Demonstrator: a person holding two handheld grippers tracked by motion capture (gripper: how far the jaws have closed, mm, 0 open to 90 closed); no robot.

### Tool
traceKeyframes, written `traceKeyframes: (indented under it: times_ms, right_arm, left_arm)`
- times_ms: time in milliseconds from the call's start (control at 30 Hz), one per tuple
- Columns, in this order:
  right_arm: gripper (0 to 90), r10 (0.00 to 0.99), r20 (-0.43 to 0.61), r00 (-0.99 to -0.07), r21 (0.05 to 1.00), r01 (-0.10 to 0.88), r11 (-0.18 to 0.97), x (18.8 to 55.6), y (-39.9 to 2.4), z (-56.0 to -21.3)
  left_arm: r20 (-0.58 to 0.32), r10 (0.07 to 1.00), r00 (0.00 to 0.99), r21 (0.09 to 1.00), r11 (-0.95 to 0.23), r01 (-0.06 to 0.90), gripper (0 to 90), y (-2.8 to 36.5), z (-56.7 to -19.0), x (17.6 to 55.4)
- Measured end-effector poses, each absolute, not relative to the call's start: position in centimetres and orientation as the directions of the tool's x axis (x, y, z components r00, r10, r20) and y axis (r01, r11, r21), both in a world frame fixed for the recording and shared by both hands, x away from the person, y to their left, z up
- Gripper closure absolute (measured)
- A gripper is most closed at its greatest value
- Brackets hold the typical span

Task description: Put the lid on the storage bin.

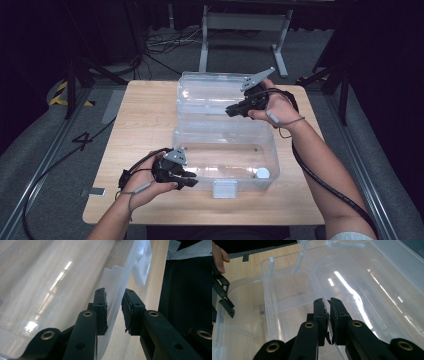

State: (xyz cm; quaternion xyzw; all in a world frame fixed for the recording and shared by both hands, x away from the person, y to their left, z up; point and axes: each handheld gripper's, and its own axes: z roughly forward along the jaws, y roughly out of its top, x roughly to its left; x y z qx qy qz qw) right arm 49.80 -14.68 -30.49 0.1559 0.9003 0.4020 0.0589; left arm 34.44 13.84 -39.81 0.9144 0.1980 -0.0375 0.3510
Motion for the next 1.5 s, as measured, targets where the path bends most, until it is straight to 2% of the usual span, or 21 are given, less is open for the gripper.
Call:
traceKeyframes:
  times_ms: [1500]
  right_arm:
    - [85.6, 0.265, -0.019, -0.964, 0.752, 0.161, 0.639, 44.4, -15.1, -29.7]
  left_arm:
    - [-0.188, 0.372, 0.909, 0.603, -0.687, 0.406, 73.8, 13.4, -40.2, 34.3]
